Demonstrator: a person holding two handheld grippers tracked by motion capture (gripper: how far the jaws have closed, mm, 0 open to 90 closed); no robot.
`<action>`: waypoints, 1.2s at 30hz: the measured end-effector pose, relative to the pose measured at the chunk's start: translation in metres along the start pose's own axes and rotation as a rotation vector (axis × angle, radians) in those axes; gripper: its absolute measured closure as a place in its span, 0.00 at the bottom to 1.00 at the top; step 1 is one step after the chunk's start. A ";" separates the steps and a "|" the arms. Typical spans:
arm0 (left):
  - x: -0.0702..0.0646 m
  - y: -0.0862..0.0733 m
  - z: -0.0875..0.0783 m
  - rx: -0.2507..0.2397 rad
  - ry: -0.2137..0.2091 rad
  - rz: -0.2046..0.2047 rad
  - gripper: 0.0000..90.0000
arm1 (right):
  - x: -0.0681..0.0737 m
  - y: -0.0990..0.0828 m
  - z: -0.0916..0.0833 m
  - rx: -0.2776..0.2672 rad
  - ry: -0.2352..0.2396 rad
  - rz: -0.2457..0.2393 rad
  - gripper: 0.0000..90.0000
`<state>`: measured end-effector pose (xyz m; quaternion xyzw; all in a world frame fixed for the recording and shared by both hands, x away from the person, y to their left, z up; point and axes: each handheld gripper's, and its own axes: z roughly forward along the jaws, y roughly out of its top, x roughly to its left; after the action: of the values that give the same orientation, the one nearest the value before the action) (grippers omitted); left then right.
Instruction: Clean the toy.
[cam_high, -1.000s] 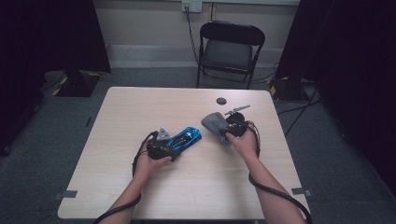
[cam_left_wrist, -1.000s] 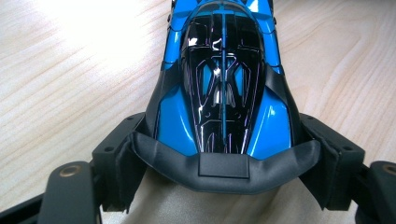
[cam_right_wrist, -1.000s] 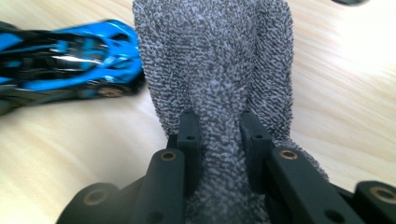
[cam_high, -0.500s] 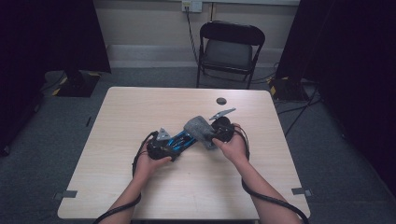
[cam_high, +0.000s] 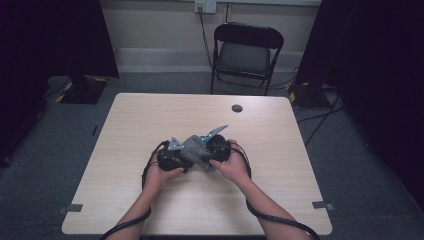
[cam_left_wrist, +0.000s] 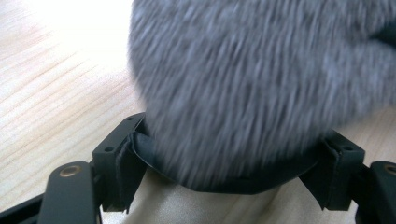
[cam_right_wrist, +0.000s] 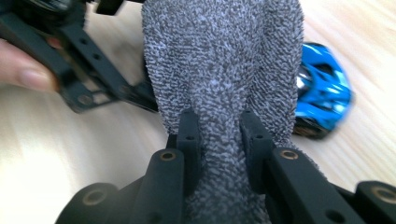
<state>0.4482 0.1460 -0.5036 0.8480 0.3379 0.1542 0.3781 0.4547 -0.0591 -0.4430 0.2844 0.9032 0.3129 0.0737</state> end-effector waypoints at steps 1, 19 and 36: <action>0.000 0.000 0.000 0.000 0.000 0.000 0.27 | 0.003 0.002 0.002 0.002 0.006 -0.008 0.82; 0.000 0.000 0.000 0.000 0.001 0.001 0.27 | -0.003 0.014 0.016 0.058 -0.031 0.012 0.82; -0.001 0.000 0.001 -0.003 -0.009 -0.014 0.27 | -0.037 0.014 0.012 0.073 -0.074 0.076 0.82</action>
<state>0.4477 0.1453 -0.5041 0.8458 0.3418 0.1484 0.3819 0.4957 -0.0644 -0.4460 0.3324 0.8992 0.2716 0.0845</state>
